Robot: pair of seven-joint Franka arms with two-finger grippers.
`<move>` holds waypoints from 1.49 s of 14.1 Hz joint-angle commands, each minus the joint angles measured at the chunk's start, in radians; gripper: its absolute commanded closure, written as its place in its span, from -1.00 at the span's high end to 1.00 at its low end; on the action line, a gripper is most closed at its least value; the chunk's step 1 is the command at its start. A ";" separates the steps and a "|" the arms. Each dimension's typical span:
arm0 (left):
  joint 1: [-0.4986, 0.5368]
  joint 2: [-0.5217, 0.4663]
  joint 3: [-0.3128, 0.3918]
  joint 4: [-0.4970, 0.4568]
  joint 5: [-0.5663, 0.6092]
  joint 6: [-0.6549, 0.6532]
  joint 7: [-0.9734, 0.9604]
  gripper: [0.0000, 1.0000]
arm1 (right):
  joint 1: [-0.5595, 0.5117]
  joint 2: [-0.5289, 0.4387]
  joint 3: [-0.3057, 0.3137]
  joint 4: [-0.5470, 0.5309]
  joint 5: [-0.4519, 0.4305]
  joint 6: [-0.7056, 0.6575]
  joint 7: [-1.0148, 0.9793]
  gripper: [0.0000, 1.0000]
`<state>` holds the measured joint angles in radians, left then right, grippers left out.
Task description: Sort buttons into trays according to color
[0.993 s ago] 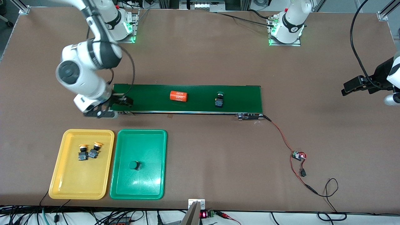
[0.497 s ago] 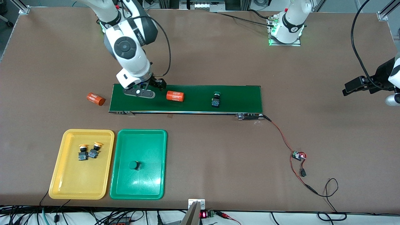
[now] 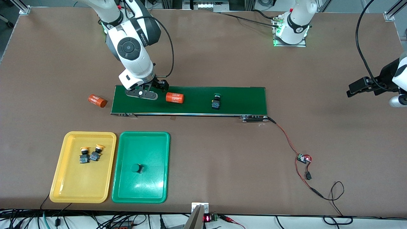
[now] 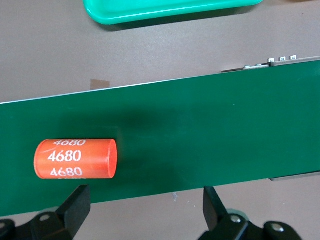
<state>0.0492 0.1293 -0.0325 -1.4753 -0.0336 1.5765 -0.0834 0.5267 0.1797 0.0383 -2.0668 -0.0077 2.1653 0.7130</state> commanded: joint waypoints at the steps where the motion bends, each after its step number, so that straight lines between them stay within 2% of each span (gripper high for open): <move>1: -0.002 -0.019 -0.015 -0.019 0.024 -0.001 0.019 1.00 | 0.004 0.013 0.002 0.004 -0.017 -0.007 0.016 1.00; 3: 0.001 -0.017 -0.015 -0.019 0.024 -0.001 0.019 1.00 | 0.048 0.043 -0.001 0.011 -0.021 0.004 0.017 1.00; 6: 0.012 -0.017 -0.009 -0.020 0.023 -0.001 0.019 1.00 | 0.049 0.080 -0.001 0.048 -0.041 0.004 0.016 1.00; 8: 0.012 -0.014 -0.006 -0.020 0.024 0.000 0.019 1.00 | 0.053 0.084 -0.001 0.050 -0.041 0.011 0.014 1.00; 14: 0.011 -0.016 -0.012 -0.019 0.026 0.000 0.019 1.00 | 0.049 0.116 0.000 0.050 -0.040 0.156 0.014 1.00; 21: 0.009 -0.016 -0.015 -0.014 0.026 0.023 0.019 1.00 | 0.045 0.116 0.000 0.050 -0.040 0.157 0.014 1.00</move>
<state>0.0581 0.1283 -0.0445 -1.4796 -0.0326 1.5853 -0.0823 0.5717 0.2926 0.0384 -2.0288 -0.0312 2.3176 0.7129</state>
